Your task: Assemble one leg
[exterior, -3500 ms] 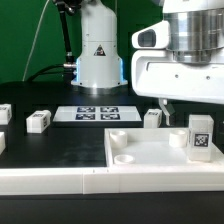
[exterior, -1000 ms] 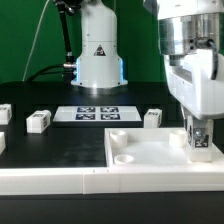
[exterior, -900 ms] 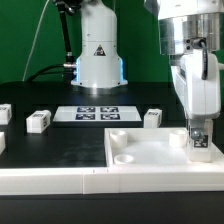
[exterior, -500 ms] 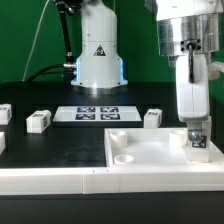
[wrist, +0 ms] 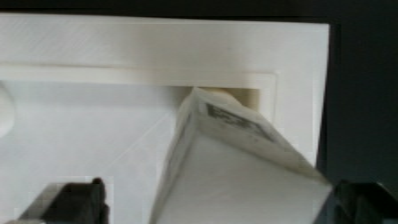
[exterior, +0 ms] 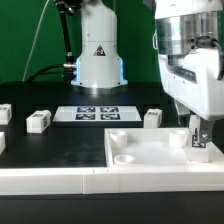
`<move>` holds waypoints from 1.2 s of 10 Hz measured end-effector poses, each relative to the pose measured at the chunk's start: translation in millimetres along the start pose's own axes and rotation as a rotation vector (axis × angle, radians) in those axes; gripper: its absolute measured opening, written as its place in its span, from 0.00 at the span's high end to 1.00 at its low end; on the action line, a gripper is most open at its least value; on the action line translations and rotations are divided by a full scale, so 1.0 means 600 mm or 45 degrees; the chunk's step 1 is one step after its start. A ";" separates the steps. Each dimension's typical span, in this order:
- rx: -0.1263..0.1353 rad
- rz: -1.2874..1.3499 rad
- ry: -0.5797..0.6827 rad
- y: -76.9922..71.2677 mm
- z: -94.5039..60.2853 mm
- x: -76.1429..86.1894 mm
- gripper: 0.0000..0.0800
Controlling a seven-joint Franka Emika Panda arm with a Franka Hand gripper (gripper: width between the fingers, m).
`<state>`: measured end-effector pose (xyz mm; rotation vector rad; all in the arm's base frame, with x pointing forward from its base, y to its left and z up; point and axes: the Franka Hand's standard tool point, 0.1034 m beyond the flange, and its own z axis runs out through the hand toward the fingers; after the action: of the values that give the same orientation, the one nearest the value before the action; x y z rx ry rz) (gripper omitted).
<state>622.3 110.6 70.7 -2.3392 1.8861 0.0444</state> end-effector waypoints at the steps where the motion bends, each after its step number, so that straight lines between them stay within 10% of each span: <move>1: -0.013 -0.157 -0.006 -0.002 -0.002 -0.003 0.19; 7: -0.098 -1.008 0.009 -0.009 0.007 -0.008 0.19; 11: -0.090 -1.275 0.038 -0.011 0.008 0.001 0.19; 12: -0.091 -1.273 0.039 -0.011 0.009 0.001 0.34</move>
Offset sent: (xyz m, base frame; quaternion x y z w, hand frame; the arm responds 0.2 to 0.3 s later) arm 0.0067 0.0129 -0.0080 -0.0525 -0.0078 -0.2959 0.9537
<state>629.1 111.9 66.1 -3.0300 0.5467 -0.0298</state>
